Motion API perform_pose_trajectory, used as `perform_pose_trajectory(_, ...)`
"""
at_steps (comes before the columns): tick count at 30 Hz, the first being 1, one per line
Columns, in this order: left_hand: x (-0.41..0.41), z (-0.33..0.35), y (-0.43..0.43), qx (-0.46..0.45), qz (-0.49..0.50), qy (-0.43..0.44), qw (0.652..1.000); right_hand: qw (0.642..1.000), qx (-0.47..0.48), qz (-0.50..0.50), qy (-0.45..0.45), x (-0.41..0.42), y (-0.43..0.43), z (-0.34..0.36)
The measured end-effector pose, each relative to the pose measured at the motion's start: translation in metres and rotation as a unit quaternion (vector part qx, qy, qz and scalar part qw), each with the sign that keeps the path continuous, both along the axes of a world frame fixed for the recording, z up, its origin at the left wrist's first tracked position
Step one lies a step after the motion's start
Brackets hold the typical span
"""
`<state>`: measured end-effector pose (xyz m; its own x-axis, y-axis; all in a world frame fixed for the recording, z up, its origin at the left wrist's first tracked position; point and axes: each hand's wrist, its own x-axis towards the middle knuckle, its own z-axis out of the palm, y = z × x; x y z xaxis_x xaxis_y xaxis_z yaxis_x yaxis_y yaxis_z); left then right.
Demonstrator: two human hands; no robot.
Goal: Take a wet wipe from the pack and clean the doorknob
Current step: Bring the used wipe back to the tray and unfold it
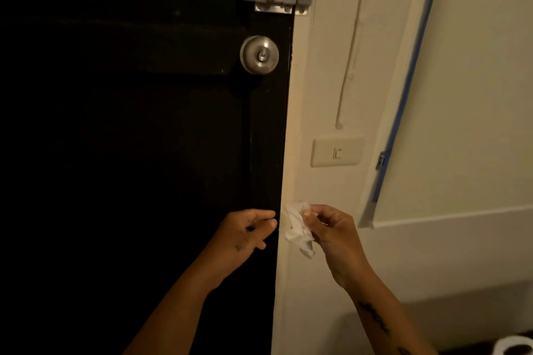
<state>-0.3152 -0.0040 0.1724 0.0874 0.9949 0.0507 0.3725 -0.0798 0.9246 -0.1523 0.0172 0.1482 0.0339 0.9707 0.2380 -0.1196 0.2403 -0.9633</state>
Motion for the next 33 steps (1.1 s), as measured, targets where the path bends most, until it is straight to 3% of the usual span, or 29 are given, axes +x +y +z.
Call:
perform_pose_trajectory(8, 0.021, -0.036, -0.019, -0.099, -0.072, -0.059, 0.991, 0.994, -0.041, -0.101, 0.017, 0.005, -0.033, -0.032)
perform_pose_trajectory(22, 0.113, -0.051, -0.005, -0.033, -0.129, -0.119, 0.984, 0.968, -0.061, -0.242, 0.019, 0.072, -0.069, -0.049)
perform_pose_trajectory(26, 0.158, -0.051, 0.001, -0.052, -0.179, -0.125, 0.975, 0.939, -0.07, -0.328, -0.072, 0.112, -0.066, -0.056)
perform_pose_trajectory(29, 0.196, -0.054, 0.005, -0.061, -0.191, -0.12, 0.972, 0.931, -0.06, -0.336, -0.129, 0.142, -0.063, -0.058)
perform_pose_trajectory(33, 0.244, -0.058, 0.016, -0.07, -0.201, -0.123, 0.969, 0.944, -0.083, -0.311, -0.069, 0.191, -0.067, -0.057)
